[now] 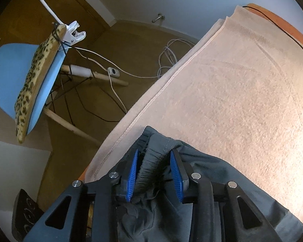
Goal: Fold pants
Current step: 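Close the right tool on the waistband while the left tool holds it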
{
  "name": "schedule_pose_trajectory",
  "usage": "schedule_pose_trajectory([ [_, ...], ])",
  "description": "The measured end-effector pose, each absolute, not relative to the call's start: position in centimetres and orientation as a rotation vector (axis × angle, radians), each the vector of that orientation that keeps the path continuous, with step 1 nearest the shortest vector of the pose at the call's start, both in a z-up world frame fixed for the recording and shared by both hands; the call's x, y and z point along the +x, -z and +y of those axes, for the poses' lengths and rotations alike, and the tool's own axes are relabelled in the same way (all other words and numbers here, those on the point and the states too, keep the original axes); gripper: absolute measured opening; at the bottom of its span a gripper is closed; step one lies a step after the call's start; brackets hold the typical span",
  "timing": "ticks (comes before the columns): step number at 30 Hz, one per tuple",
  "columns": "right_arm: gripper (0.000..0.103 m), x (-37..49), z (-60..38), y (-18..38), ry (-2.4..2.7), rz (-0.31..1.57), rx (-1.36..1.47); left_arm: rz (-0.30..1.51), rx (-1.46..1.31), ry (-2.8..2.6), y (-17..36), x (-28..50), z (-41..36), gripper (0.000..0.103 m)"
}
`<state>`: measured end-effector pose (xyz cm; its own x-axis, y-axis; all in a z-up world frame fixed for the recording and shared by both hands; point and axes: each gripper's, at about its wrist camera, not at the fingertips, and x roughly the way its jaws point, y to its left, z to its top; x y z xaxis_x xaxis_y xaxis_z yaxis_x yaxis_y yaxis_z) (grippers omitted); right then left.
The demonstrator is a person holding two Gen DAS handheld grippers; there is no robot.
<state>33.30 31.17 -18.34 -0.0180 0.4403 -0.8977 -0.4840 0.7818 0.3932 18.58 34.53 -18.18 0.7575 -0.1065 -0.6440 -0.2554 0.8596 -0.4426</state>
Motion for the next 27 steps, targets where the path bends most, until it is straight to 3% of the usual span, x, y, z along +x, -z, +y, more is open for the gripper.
schedule_pose_trajectory([
  [1,0.035,33.3,31.2,18.4,-0.737,1.410,-0.035,0.706,-0.559,-0.083,18.2,18.6,34.6,0.044],
  [2,0.035,33.4,31.3,18.4,-0.740,1.411,-0.033,0.697,-0.564,-0.080,18.1,18.5,34.5,0.029],
  [6,0.044,33.5,31.2,18.3,-0.749,1.414,-0.039,0.650,-0.493,-0.065,17.3,18.1,33.3,0.024],
  [8,0.060,33.6,31.3,17.8,-0.748,1.414,-0.049,0.625,-0.438,-0.059,16.7,17.9,32.3,0.023],
  [13,0.066,33.5,31.8,16.3,-0.766,1.398,-0.084,0.585,-0.272,-0.029,15.3,17.3,28.9,0.023],
  [19,0.066,32.8,33.2,17.4,-0.745,1.439,-0.201,0.595,-0.154,0.001,15.4,17.0,26.2,0.023],
  [21,0.061,32.5,33.5,17.9,-0.735,1.439,-0.240,0.597,-0.132,-0.004,15.5,17.0,25.9,0.023],
  [23,0.041,32.2,33.5,18.6,-0.724,1.441,-0.273,0.593,-0.119,-0.020,15.5,16.8,25.8,0.023],
  [27,0.023,32.5,32.5,18.4,-0.716,1.423,-0.239,0.592,-0.114,-0.068,15.6,16.3,26.1,0.031],
])
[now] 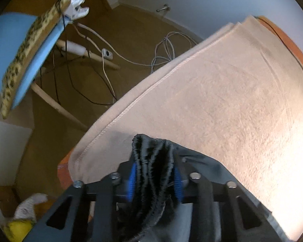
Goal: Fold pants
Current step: 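Close the right tool on the waistband while the left tool holds it, then carry the waistband over toward the cuffs with both tools, doubling the trousers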
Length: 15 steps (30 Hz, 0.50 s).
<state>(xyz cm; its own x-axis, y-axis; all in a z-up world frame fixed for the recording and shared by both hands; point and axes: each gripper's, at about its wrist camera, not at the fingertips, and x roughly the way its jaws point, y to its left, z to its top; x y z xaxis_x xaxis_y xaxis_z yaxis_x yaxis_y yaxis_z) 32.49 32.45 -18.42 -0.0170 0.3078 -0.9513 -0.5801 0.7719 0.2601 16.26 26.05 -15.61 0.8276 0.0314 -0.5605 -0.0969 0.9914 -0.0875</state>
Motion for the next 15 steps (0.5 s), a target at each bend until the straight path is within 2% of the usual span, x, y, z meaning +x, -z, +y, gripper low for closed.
schedule_pose_trajectory([
  [2,0.018,33.2,31.2,18.2,-0.716,1.433,-0.141,0.612,-0.122,-0.097,15.9,16.4,26.4,0.042],
  [4,0.017,33.4,30.1,17.8,-0.725,1.424,-0.076,0.636,-0.165,-0.107,16.2,16.8,27.0,0.046],
  [15,0.016,32.8,25.1,16.0,-0.807,1.381,0.217,0.651,-0.370,0.018,15.2,18.4,28.7,0.046],
])
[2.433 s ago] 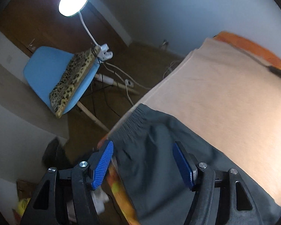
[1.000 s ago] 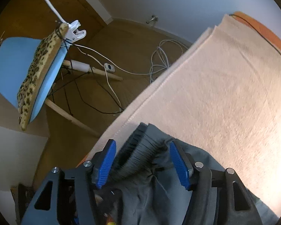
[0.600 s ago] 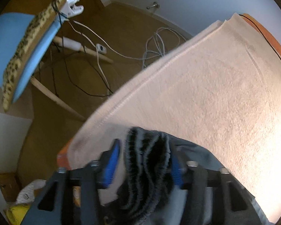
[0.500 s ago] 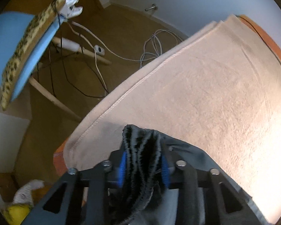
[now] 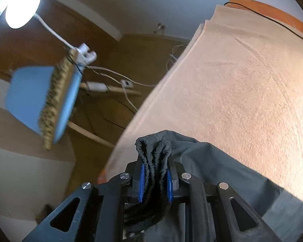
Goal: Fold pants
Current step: 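Carry the waistband over toward the cuffs with both tools, doubling the trousers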
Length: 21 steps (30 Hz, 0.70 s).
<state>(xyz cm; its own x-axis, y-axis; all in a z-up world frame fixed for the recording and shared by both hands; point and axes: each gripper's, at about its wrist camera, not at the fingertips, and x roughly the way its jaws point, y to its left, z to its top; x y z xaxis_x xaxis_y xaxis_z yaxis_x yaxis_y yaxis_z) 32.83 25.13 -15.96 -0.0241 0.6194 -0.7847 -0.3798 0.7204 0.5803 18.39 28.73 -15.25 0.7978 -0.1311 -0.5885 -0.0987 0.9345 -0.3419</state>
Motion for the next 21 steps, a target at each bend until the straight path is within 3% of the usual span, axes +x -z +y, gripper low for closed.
schedule_pose_trajectory([
  [1,0.016,32.8,25.1,15.6,-0.810,1.372,0.226,0.637,-0.375,0.029,14.7,18.4,28.8,0.040],
  [2,0.015,32.7,24.8,15.1,-0.815,1.359,0.234,0.624,-0.379,0.045,14.3,18.4,28.7,0.023],
  [5,0.015,32.5,24.5,13.1,-0.828,1.321,0.256,0.587,-0.374,0.050,12.0,18.5,28.8,0.011],
  [12,0.014,32.2,24.9,6.9,-0.894,1.213,0.316,0.459,-0.279,0.019,4.8,16.6,29.2,0.008],
  [21,0.014,30.0,22.8,5.8,-0.892,1.203,0.299,0.535,-0.169,0.104,5.3,14.5,23.9,0.007],
])
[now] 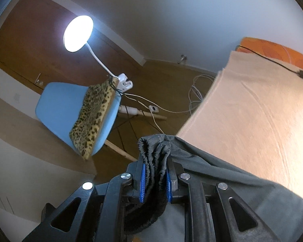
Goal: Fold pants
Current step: 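Carry the waistband over toward the cuffs with both tools, doubling the trousers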
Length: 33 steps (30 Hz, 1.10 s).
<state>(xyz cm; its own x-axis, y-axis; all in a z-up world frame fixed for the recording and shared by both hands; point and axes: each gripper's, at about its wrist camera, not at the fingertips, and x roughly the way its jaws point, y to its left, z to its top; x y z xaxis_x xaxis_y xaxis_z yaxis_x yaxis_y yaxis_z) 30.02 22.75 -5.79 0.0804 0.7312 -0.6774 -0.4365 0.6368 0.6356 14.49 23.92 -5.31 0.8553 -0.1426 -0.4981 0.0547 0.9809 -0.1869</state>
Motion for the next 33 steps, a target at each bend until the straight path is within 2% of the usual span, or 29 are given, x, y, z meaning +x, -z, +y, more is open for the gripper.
schedule_pose_trajectory([
  [8,0.014,28.6,14.3,5.4,-0.824,1.183,0.347,0.539,-0.104,0.242,4.2,13.5,17.7,0.007],
  [16,0.014,26.7,4.1,5.3,-0.715,1.160,0.379,0.558,-0.041,0.406,4.9,12.3,7.9,0.007],
  [25,0.014,23.4,-7.7,8.2,-0.591,1.180,0.399,0.634,-0.033,0.561,7.4,11.5,-1.9,0.007],
  [33,0.014,20.5,-15.7,11.8,-0.520,1.202,0.447,0.755,-0.012,0.698,9.6,10.3,-7.5,0.010],
])
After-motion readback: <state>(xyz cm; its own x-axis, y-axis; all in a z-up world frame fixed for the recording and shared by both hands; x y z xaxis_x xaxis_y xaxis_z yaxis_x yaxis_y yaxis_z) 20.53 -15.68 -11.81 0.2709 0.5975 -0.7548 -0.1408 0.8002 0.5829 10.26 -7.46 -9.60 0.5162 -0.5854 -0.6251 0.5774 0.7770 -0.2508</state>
